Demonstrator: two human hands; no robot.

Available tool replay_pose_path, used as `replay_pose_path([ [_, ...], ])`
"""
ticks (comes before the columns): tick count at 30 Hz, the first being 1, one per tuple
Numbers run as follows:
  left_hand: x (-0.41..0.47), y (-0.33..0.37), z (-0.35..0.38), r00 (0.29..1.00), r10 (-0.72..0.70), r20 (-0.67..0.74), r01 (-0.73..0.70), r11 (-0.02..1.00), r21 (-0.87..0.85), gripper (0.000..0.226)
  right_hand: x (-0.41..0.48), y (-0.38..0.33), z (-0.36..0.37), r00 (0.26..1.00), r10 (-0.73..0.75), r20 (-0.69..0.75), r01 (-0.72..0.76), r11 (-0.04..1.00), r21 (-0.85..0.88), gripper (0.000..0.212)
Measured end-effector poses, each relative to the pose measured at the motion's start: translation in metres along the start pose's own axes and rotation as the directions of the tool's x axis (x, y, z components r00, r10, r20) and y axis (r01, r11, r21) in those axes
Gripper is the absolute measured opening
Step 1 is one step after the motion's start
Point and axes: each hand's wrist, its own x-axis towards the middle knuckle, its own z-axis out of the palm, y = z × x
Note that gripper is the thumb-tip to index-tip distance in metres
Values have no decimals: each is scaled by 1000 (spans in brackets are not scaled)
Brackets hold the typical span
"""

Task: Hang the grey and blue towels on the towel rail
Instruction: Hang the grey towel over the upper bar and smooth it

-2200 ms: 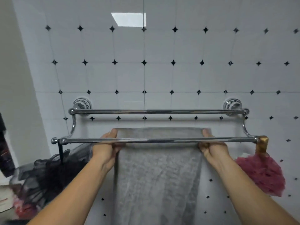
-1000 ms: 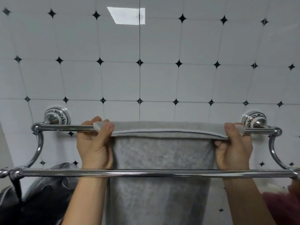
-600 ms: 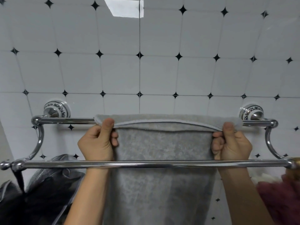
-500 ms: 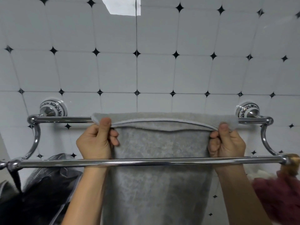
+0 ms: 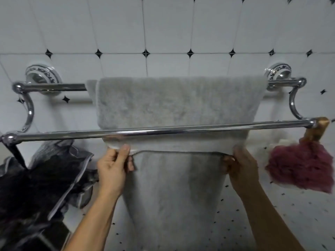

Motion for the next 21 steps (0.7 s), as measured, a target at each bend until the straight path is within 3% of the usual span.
replay_pose_path([
  [4, -30, -32, -22, 992, -129, 15, 127, 988, 88, 43, -23, 38, -24, 992, 120, -38, -124, 981, -150, 20],
  [10, -64, -63, -48, 948, -317, -16, 311, 918, 245, 45, -49, 85, -57, 948, 283, -145, -309, 926, -218, 24],
  [21, -141, -113, -81, 746, -654, -127, 658, 693, 293, 33, -102, 142, -114, 806, 517, -289, -588, 759, -282, 32],
])
